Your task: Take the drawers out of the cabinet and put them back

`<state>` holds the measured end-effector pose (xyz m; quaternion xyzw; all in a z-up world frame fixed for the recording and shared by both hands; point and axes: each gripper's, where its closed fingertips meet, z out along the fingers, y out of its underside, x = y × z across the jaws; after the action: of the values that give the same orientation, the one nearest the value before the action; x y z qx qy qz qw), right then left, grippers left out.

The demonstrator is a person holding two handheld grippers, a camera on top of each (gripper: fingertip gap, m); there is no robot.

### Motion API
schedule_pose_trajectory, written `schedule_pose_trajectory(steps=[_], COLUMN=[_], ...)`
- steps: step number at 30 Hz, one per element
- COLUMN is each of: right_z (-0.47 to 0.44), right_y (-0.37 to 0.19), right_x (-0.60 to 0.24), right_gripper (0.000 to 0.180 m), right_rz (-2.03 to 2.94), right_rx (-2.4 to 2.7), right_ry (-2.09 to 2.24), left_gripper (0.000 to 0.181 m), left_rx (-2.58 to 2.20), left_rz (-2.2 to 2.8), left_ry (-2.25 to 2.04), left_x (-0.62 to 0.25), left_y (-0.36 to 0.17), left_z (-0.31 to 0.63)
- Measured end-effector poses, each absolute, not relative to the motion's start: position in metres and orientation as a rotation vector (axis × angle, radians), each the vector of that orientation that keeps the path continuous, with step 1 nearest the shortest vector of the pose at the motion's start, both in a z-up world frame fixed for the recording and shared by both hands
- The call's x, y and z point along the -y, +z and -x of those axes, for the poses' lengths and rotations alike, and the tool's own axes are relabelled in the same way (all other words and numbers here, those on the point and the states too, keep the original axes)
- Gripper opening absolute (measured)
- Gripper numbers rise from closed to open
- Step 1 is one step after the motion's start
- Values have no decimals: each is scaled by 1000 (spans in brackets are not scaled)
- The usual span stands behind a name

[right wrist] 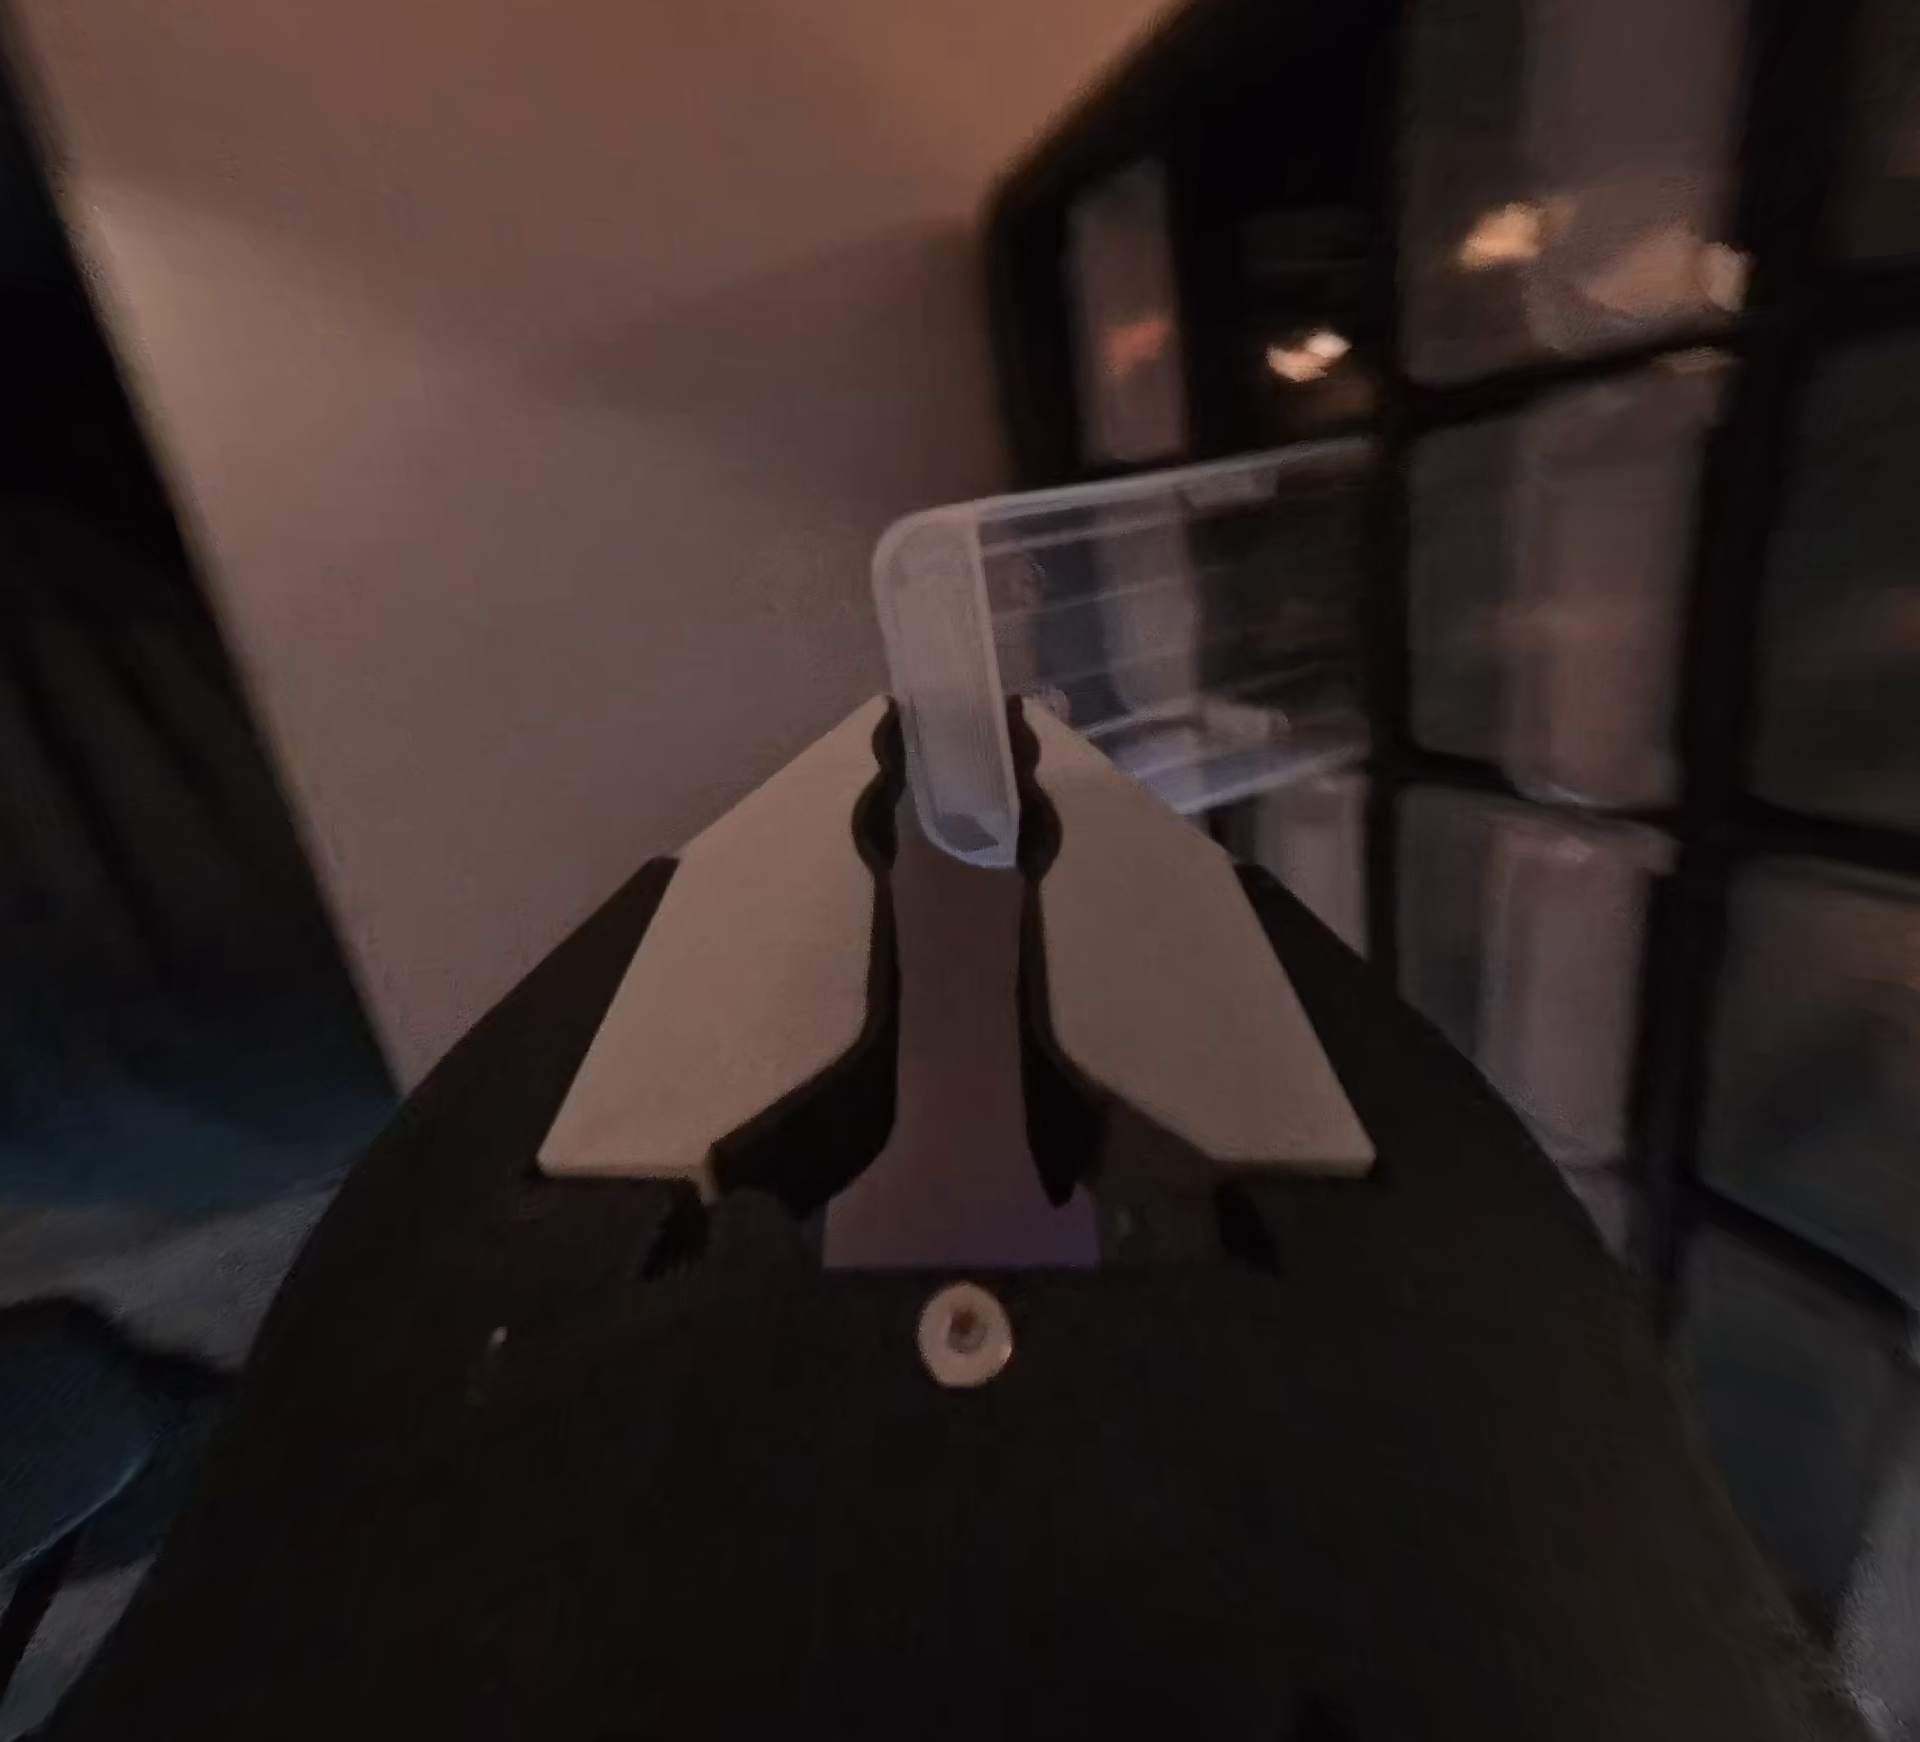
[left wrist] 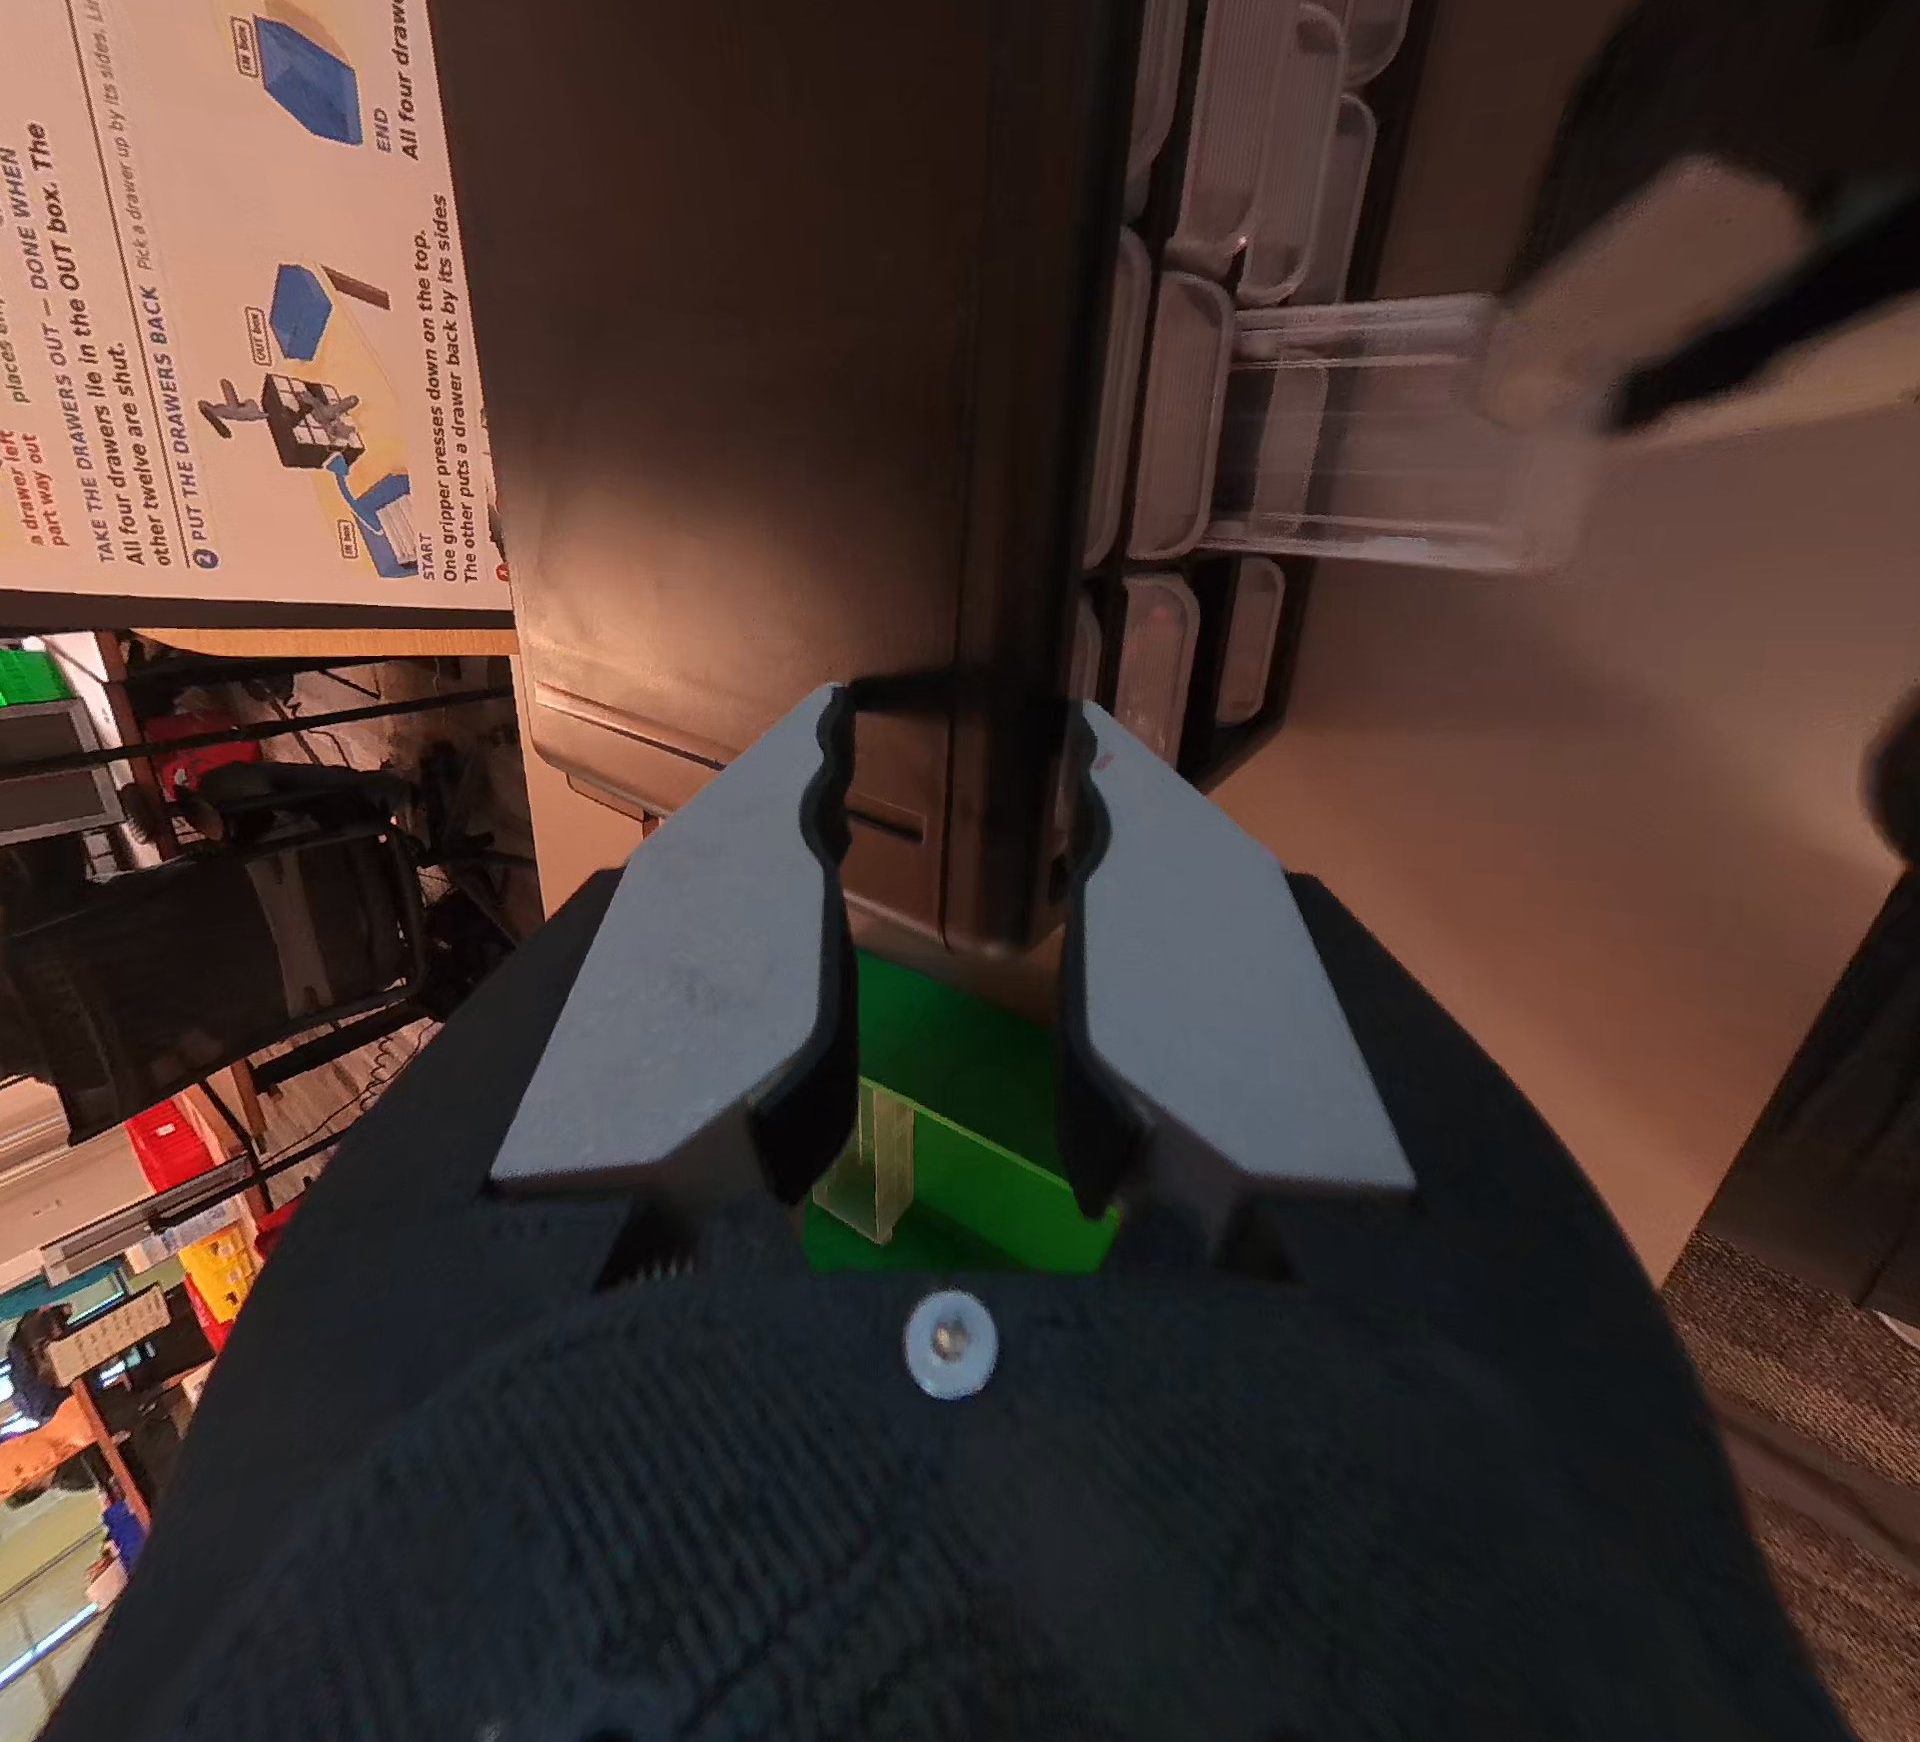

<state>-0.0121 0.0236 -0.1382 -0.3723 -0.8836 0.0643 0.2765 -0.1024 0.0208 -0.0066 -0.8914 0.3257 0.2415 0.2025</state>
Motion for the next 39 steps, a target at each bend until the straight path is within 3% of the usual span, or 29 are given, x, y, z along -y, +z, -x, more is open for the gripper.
schedule_pose_trajectory(steps=[4,9,16,18,21,25,35,39], right_z=[16,-11,-41,-54,-35,30,12,17], right_y=[-129,-112,-103,-112,-130,-139,-158,-168], right_x=[-32,13,42,57,46,-42,31,47], right_gripper=[34,62,22,0,0,0,0,17], right_rz=[1025,952,820,695,734,1186,976,973], right_rx=[2292,2378,2484,2595,2587,2189,2247,2160], right_ry=[194,600,906,962,842,403,766,954], left_gripper=[39,38,38,38,38,37,37,36], left_rx=[-904,-896,-907,-912,-915,-914,-904,-882], left_rz=[2496,2477,2487,2492,2497,2498,2487,2466], left_ry=[684,679,695,703,709,716,725,708], left_x=[-21,-21,-21,-21,-21,-21,-22,-22], left_y=[-7,-7,-7,-7,-7,-7,-7,-7], left_z=[102,102,102,102,102,102,101,101])
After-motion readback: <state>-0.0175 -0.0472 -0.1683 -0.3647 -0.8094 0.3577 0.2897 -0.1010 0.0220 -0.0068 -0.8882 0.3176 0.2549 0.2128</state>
